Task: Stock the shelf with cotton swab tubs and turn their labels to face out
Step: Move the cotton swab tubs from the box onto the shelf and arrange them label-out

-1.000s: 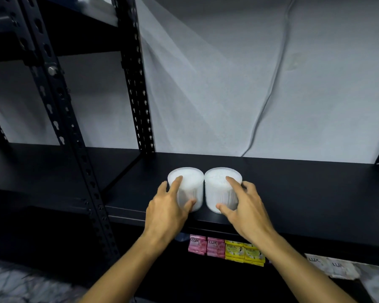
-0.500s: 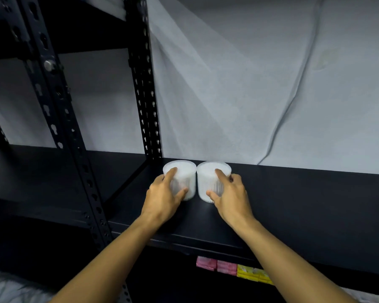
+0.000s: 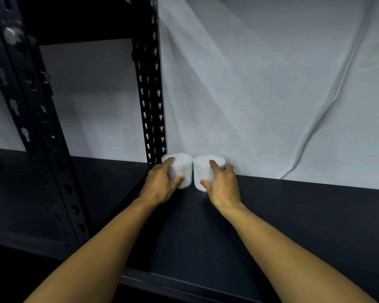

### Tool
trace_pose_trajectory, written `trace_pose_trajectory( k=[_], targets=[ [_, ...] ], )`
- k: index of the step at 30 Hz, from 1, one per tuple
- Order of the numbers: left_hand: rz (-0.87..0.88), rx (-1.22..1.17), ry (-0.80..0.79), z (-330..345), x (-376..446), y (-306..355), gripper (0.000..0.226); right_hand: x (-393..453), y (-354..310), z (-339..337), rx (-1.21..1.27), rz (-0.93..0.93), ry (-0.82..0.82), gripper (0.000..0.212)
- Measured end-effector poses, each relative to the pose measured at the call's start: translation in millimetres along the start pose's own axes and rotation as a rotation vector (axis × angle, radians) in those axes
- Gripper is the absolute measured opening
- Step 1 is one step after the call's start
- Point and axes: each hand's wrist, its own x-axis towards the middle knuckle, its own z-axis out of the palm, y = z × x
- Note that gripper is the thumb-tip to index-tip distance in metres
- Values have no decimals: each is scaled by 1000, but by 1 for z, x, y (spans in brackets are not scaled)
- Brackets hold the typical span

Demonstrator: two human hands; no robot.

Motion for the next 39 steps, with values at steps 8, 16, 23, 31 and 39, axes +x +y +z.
trace_pose_trajectory(
  k=[8, 16, 23, 31, 39],
  targets=[
    [-21, -21, 20, 7, 29, -15, 70, 26, -8, 20, 3, 7, 41, 58],
    [2, 8, 19, 11, 39, -21, 70, 36, -6, 27, -8, 8, 60, 56],
    [9, 33, 22, 13, 43, -21, 72, 38, -3, 28, -31, -4, 61, 60],
    [-3, 50, 2, 13, 45, -19, 75, 38, -2, 28, -53, 2, 31, 66],
    [-62, 52, 1, 1, 32, -10, 96, 33, -7, 10, -95, 9, 4, 92]
  ],
)
